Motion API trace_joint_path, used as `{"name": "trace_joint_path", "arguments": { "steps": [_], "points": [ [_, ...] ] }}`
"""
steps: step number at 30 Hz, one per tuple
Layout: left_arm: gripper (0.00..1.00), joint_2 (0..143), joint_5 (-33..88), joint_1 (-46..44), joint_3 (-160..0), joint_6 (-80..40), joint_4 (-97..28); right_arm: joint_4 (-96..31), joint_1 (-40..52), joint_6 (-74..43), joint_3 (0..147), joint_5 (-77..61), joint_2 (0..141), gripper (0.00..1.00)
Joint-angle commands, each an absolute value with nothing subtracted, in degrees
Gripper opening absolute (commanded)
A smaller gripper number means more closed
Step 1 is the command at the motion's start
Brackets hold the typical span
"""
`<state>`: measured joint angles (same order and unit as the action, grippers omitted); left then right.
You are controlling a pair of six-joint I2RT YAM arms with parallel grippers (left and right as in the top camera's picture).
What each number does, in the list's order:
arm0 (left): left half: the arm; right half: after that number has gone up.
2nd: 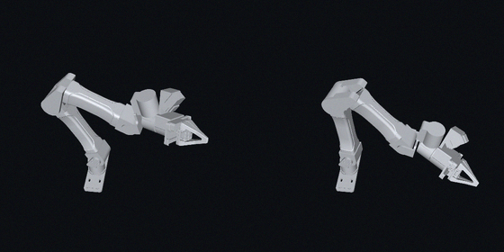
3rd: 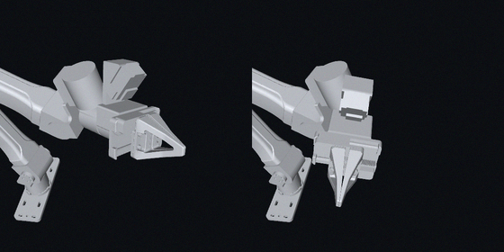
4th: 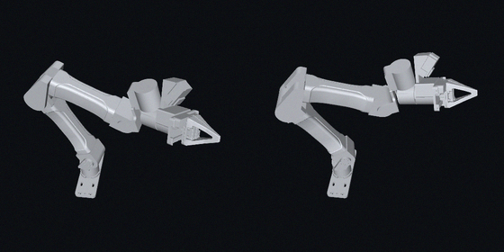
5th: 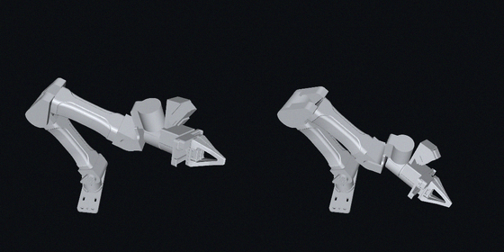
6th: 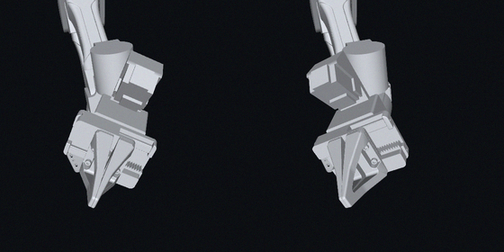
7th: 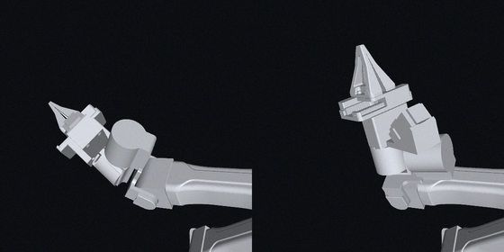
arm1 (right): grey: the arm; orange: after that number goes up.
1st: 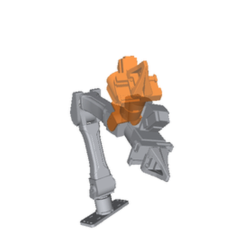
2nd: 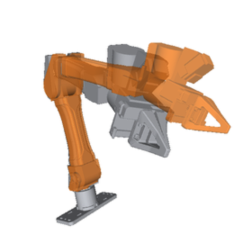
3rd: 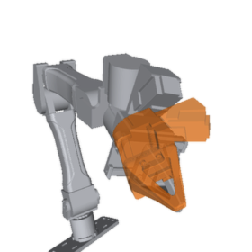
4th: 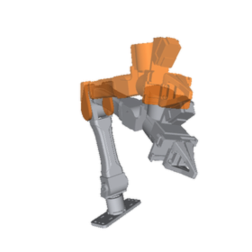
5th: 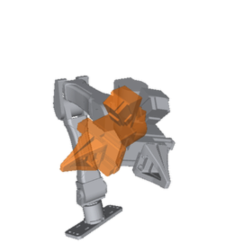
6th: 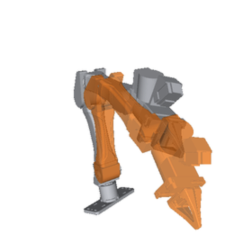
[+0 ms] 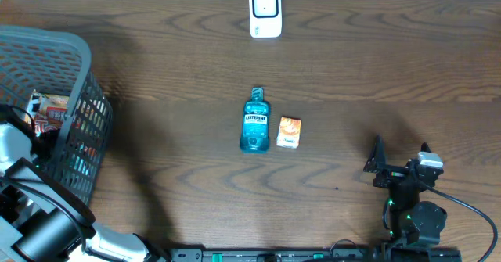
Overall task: Scan the item barcode
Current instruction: 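Reach the left gripper into the basket and grasp the mint-green wipes pack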
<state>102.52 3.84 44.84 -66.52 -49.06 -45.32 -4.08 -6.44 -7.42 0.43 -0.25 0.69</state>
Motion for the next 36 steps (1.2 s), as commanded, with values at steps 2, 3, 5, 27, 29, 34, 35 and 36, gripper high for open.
{"name": "trace_joint_path", "arguments": {
  "steps": [2, 3, 5, 27, 29, 34, 35, 36],
  "points": [
    [0.98, 102.9, 4.3, 45.0, -62.0, -48.1, -41.9, -4.3, -6.3, -7.9, 0.3, -0.1, 0.4, 0.99],
    [0.97, 102.9, 4.3, 45.0, -61.3, -48.1, -41.9, -4.3, -6.3, -7.9, 0.3, -0.1, 0.4, 0.99],
    [0.87, 102.9, 4.3, 45.0, -60.7, -47.9, -42.0, -4.3, -6.3, -7.9, 0.3, -0.1, 0.4, 0.99],
    [0.49, 66.7, 16.1, 44.9, -63.5, -47.0, -44.3, -4.3, -6.3, -7.9, 0.3, -0.1, 0.4, 0.99],
    [0.49, 60.4, 17.5, 44.9, -63.5, -47.7, -42.9, -4.3, -6.3, -7.9, 0.3, -0.1, 0.4, 0.99],
    [0.49, 44.4, 26.7, 44.6, -63.5, -49.3, -34.4, -4.3, -6.3, -7.9, 0.3, -0.1, 0.4, 0.99],
    [0.49, 42.2, 29.6, 44.2, -63.5, -49.9, -32.1, -4.3, -6.3, -7.9, 0.3, -0.1, 0.4, 0.99],
    [0.49, 40.6, 32.5, 43.6, -63.5, -50.3, -29.9, -4.3, -6.3, -7.9, 0.3, -0.1, 0.4, 0.99]
  ]
}}
